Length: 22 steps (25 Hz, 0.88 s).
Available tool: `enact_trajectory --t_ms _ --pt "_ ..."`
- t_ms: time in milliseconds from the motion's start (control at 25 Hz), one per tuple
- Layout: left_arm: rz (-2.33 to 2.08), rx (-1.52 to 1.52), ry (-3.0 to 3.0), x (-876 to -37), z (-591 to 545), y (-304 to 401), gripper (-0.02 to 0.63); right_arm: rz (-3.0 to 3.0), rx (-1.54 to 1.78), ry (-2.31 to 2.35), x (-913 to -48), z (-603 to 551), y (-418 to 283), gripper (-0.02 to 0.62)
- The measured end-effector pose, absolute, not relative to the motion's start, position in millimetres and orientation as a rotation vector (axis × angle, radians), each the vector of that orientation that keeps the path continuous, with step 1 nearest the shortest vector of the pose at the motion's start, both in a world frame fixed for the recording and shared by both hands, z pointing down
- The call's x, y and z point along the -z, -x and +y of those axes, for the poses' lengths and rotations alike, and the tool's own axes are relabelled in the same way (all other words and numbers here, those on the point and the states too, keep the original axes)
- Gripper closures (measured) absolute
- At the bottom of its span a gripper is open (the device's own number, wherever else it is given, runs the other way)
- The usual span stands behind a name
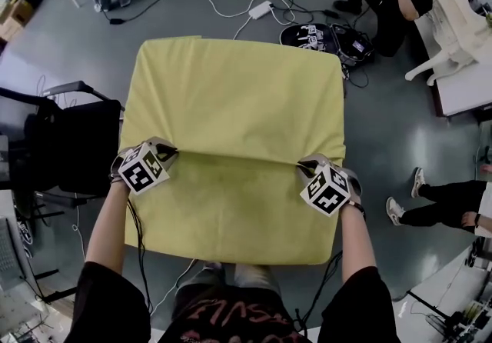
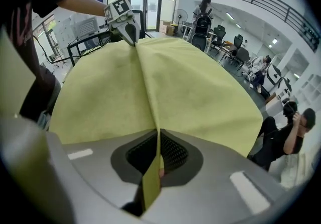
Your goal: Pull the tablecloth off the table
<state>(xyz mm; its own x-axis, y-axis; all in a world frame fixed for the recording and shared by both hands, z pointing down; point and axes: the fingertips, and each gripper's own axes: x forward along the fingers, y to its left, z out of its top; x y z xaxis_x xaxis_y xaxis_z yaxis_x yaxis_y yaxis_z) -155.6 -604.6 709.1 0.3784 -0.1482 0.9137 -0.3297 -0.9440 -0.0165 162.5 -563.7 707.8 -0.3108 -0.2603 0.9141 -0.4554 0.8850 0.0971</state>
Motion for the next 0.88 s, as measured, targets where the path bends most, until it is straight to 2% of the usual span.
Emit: enact_trajectory --t_ms 440,880 --pt "-0.401 -1.572 -2.55 -679 -537 169 0.598 -1.887 -0.192 -0.597 -676 -487 -145 0.578" --pt "-0.32 -1.57 -2.586 -669 -417 194 0.598 -1.849 -0.191 -0.709 -649 -369 -123 0.578"
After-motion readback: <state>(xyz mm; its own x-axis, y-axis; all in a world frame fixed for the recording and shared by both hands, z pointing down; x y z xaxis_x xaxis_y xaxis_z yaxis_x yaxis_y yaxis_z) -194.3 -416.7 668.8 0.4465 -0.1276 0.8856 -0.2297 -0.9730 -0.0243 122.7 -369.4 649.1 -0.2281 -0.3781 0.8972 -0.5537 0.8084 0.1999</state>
